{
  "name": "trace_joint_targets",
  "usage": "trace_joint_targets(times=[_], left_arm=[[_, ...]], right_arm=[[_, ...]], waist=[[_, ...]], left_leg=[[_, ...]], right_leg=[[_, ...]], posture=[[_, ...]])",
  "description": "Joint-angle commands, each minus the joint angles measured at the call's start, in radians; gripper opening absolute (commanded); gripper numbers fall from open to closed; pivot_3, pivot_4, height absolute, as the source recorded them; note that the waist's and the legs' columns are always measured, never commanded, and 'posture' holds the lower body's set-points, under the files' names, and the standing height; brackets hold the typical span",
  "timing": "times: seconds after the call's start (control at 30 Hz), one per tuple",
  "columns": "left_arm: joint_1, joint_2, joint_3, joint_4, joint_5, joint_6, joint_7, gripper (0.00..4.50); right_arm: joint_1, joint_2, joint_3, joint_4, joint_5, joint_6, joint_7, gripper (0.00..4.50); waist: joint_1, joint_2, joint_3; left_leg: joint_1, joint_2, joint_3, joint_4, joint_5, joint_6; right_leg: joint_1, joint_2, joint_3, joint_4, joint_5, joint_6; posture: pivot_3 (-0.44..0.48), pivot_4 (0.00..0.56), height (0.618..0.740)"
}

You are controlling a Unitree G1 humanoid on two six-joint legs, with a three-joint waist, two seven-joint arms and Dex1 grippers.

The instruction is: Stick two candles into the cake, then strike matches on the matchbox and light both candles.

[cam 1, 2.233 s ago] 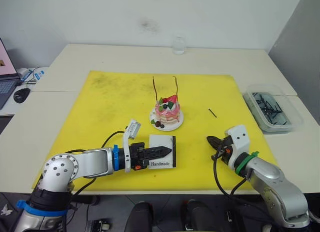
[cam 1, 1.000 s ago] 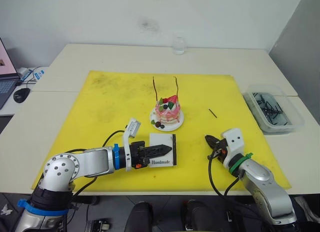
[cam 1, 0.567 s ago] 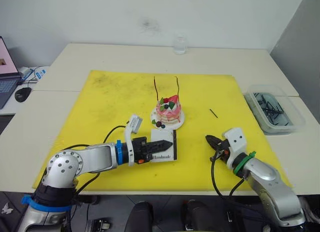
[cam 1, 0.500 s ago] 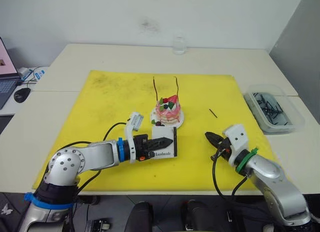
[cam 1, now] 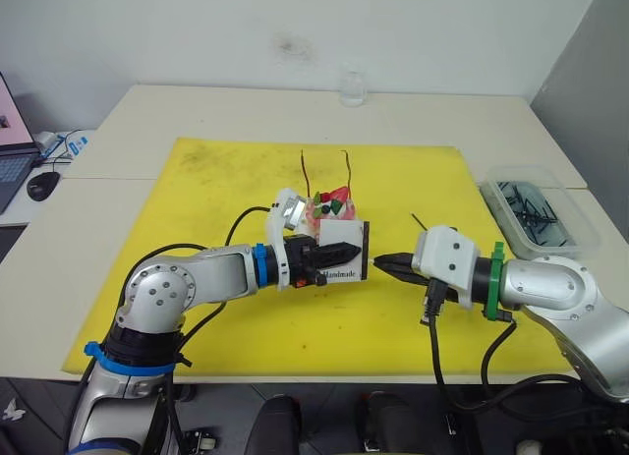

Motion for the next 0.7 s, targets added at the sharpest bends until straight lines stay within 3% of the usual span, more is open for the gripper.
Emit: trace_joint_targets(times=[0.03, 0.4, 0.7], left_arm=[[-0.019, -0.011, 0.021, -0.012, 0.008, 0.006, -0.029, 0.0], [-0.013, -0.006, 0.029, -0.028, 0.044, 0.016, -0.058, 0.0], [0.061, 0.018, 0.003, -0.126, 0.287, -0.107, -0.223, 0.0]], right_arm=[[-0.024, 0.003, 0.016, 0.009, -0.025, -0.021, 0.001, 0.04], [-0.035, 0.018, 0.036, 0.058, -0.068, -0.062, 0.003, 0.04], [-0.041, 0.007, 0.024, 0.041, -0.064, -0.064, 0.025, 0.04]], waist=[[0.0, 0.0, 0.0], [0.0, 0.0, 0.0], [-0.001, 0.0, 0.0]], left_leg=[[0.0, 0.0, 0.0, 0.0, 0.0, 0.0], [0.0, 0.0, 0.0, 0.0, 0.0, 0.0], [0.0, 0.0, 0.001, 0.0, 0.0, 0.0]], right_leg=[[0.0, 0.0, 0.0, 0.0, 0.0, 0.0], [0.0, 0.0, 0.0, 0.0, 0.0, 0.0], [0.0, 0.0, 0.001, 0.0, 0.0, 0.0]], posture=[[0.0, 0.15, 0.74], [0.0, 0.15, 0.74], [0.0, 0.15, 0.74]])
